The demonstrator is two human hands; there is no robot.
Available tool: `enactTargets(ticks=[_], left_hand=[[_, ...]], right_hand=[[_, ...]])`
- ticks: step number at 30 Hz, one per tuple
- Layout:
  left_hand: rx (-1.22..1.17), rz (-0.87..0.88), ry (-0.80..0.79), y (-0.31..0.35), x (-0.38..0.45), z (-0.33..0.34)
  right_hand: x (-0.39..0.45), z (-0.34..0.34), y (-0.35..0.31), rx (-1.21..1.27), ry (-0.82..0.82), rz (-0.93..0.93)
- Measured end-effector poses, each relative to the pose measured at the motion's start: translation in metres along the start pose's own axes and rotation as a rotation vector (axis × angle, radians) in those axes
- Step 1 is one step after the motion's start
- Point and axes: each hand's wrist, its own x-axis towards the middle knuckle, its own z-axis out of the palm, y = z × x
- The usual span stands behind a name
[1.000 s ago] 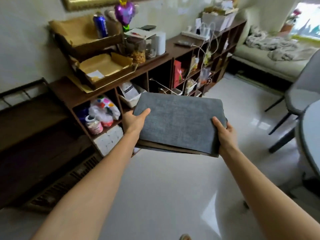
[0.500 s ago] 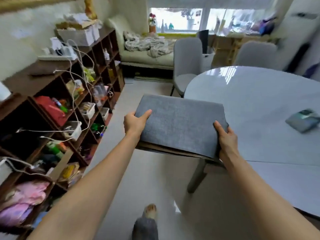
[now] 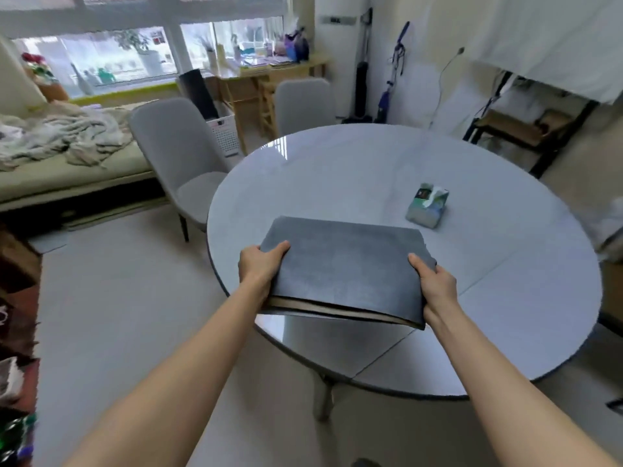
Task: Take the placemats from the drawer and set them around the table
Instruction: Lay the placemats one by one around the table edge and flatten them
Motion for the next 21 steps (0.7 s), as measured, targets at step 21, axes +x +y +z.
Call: enactTargets(ticks=[21], left_hand=[[0.232,-0.469,-0.288,0.024,0.214,0.043]], right_hand=[[0.207,0.157,-0.016,-0.191,-0.028,0.290]])
